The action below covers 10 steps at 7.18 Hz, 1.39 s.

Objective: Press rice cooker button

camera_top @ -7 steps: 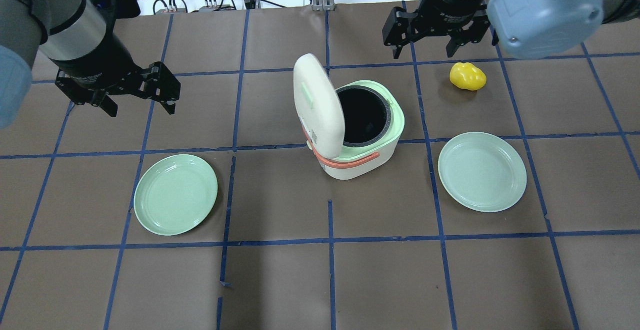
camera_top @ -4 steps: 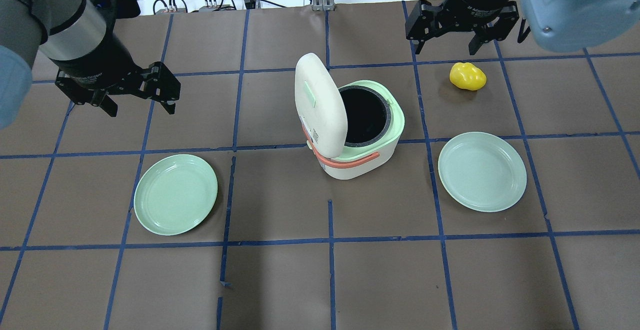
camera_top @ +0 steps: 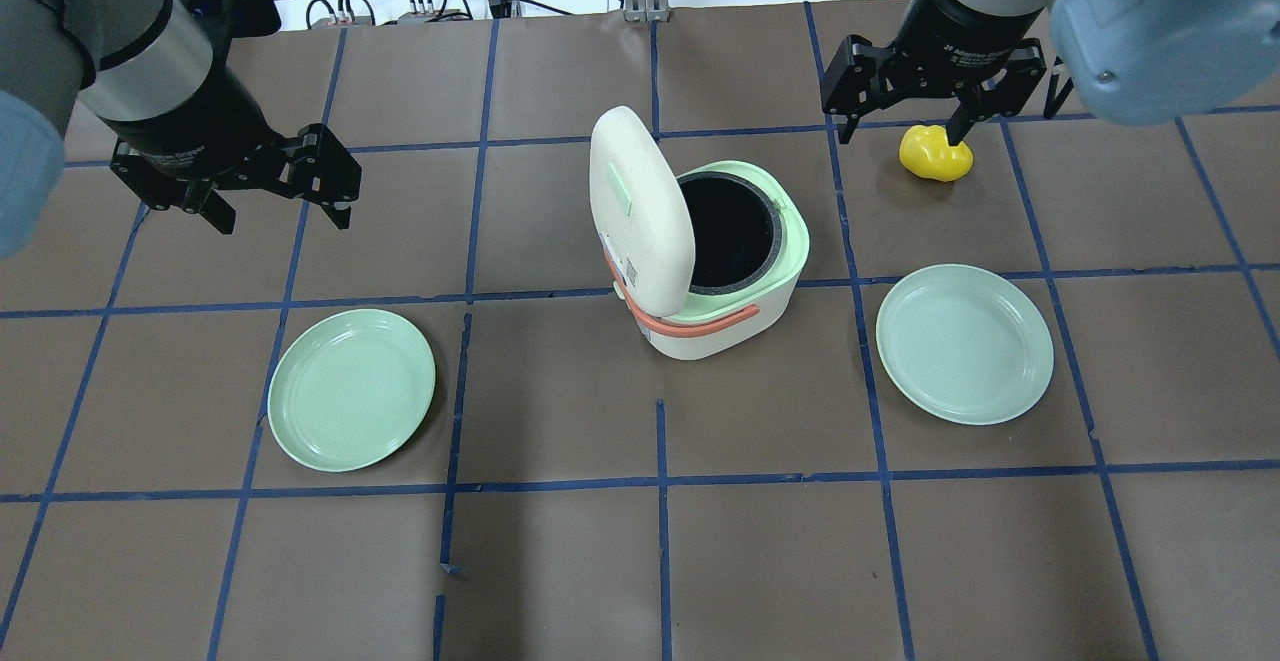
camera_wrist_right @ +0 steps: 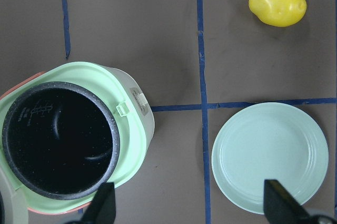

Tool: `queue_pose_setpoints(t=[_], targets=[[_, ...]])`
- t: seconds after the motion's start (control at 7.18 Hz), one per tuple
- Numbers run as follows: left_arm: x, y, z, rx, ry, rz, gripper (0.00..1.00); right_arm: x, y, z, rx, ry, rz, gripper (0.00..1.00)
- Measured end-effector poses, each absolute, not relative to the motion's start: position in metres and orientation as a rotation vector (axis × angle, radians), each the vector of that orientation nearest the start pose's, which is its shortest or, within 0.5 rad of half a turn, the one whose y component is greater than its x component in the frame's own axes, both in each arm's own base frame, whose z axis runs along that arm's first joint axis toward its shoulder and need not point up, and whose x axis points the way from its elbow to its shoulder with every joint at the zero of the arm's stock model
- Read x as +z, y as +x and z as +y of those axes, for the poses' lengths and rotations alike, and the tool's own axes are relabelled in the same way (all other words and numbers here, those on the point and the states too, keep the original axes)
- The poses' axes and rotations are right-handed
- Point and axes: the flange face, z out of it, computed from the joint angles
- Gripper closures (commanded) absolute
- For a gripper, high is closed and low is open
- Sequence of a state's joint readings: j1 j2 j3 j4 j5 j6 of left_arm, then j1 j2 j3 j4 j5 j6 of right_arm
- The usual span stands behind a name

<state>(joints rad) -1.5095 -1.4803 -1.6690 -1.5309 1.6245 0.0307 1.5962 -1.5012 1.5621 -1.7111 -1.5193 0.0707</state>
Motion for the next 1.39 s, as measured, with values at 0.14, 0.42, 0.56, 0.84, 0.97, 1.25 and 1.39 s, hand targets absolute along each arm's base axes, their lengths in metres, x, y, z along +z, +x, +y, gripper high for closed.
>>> queue_pose_setpoints(t=[0.14, 0.42, 0.56, 0.84, 0.97, 1.25, 1.39], targets=[[0.487, -0.1, -0.464, -0.046, -0.049, 3.086, 0.0, 0.472, 0.151, -0.524, -0.119, 0.069, 3.085, 0.01], [0.487, -0.1, -0.464, -0.046, -0.049, 3.086, 0.0, 0.472, 0.149, -0.523, -0.118, 0.078, 3.102, 0.01], [0.487, -0.1, -0.464, -0.046, -0.049, 3.086, 0.0, 0.472, 0.147, -0.523, -0.118, 0.081, 3.114, 0.01], [0.487, -0.1, -0.464, -0.046, -0.049, 3.086, 0.0, 0.472, 0.145, -0.523, -0.119, 0.088, 3.122, 0.01], [0.487, -0.1, -0.464, -0.046, -0.049, 3.086, 0.0, 0.473, 0.145, -0.522, -0.123, 0.09, 3.121, 0.01], [0.487, -0.1, -0.464, -0.046, -0.049, 3.086, 0.0, 0.477, 0.145, -0.511, -0.135, 0.089, 3.118, 0.01], [0.487, -0.1, -0.464, -0.046, -0.049, 3.086, 0.0, 0.475, 0.145, -0.503, -0.134, 0.088, 3.118, 0.01]])
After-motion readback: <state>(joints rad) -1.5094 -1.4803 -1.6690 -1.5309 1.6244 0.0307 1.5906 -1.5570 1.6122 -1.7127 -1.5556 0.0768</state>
